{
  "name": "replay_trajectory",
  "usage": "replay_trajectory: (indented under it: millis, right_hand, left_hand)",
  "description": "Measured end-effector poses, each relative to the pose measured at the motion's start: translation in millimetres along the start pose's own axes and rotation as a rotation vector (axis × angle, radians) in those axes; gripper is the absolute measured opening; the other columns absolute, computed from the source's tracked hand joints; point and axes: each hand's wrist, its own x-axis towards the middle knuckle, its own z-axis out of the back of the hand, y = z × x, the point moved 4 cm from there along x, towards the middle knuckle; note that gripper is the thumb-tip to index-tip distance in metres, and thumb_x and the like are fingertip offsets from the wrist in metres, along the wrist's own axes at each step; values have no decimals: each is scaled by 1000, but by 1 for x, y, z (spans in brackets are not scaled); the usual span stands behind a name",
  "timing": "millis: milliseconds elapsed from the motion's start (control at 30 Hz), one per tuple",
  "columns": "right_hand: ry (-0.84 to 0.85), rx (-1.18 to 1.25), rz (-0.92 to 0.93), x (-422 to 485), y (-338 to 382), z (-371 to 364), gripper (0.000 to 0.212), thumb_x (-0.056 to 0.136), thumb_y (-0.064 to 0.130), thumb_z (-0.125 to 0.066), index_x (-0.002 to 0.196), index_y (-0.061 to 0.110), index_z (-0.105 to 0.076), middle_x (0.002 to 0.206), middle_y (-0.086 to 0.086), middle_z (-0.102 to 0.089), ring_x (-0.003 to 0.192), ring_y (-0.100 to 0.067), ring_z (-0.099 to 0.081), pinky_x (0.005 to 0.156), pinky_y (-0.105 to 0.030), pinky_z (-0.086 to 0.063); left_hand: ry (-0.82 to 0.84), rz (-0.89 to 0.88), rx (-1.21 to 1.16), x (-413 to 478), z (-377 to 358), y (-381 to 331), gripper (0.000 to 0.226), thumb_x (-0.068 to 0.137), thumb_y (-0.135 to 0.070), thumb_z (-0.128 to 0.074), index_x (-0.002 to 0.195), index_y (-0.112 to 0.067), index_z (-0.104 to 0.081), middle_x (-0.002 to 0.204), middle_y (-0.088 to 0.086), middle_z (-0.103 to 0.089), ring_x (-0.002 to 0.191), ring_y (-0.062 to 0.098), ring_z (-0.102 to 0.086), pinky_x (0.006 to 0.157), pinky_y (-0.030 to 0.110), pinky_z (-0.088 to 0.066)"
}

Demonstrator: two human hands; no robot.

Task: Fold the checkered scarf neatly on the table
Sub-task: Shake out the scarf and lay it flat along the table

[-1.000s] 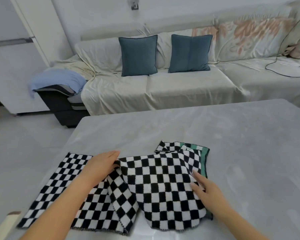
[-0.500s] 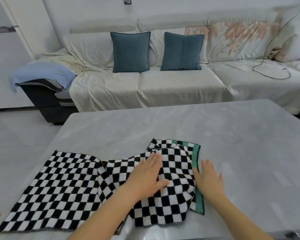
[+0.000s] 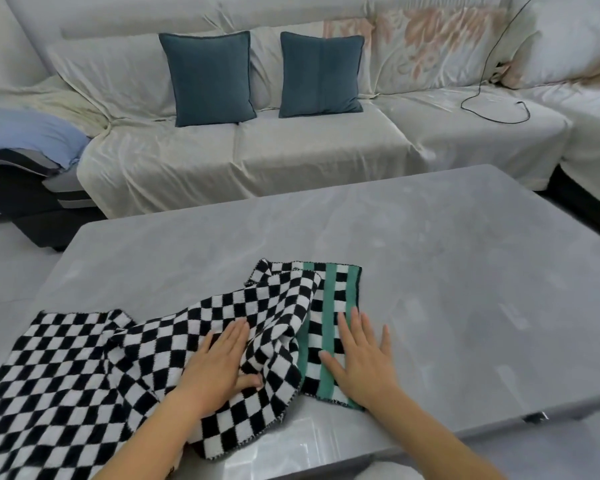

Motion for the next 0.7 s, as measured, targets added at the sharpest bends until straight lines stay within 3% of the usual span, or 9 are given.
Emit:
replay_trajectory:
  millis: [100, 300, 433, 533, 600, 667, 700]
  right_hand:
    - [45, -41, 167, 2, 11, -3, 82, 78, 82, -1, 144, 36, 16, 152, 6, 23, 139, -17, 25, 109, -54, 18]
    - [86, -126, 217, 11, -10, -1, 73, 79, 76, 6, 141, 40, 16, 154, 12, 16, 140, -9, 19, 109, -50, 21]
    - [93, -204, 319, 13, -20, 1, 80, 62, 66, 36, 137, 40, 20, 153, 10, 12, 134, -10, 21, 106, -45, 25]
    - [90, -248, 320, 14, -56, 8, 90, 58, 67, 42, 138, 38, 14, 150, 12, 9, 133, -13, 18, 98, -40, 33]
    - [85, -339, 297, 8, -89, 21, 82, 74, 65, 31, 141, 39, -8, 152, 9, -14, 138, -16, -6, 104, -44, 23]
    - [130, -342, 166, 2, -131, 33, 64, 93, 57, 6, 134, 36, -37, 137, 7, -50, 126, -18, -44, 109, -49, 1]
    - [153, -356, 126, -1, -155, 36, 59, 95, 55, 0, 130, 35, -43, 130, 7, -57, 119, -18, -53, 108, -50, -4]
  left_hand:
    - [15, 4, 28, -3, -2, 9, 122, 46, -91, 22, 144, -19, 23, 152, -3, 27, 140, 13, 22, 114, 37, 10]
    - [69, 95, 14, -16, 10, 42, 110, 58, -85, 0, 142, -18, 23, 156, 0, 22, 137, 11, 24, 115, 38, 8]
    - [-66, 42, -89, -7, 55, 13, 105, 62, -85, 5, 140, -19, 28, 151, -2, 30, 139, 10, 25, 115, 34, 11]
    - [-173, -106, -124, 18, 93, -43, 94, 75, -80, 2, 141, -19, 29, 149, -3, 33, 140, 11, 26, 117, 37, 10]
    - [-178, -206, -110, 38, 107, -85, 87, 81, -74, -1, 143, -19, 26, 150, -4, 31, 141, 10, 25, 118, 40, 9]
    - [-140, -285, -63, 61, 111, -125, 84, 85, -71, -3, 145, -18, 22, 152, -4, 28, 141, 10, 24, 118, 42, 8]
    - [-106, -311, -38, 73, 110, -142, 83, 86, -70, -4, 146, -18, 21, 154, -3, 26, 141, 11, 23, 118, 43, 8]
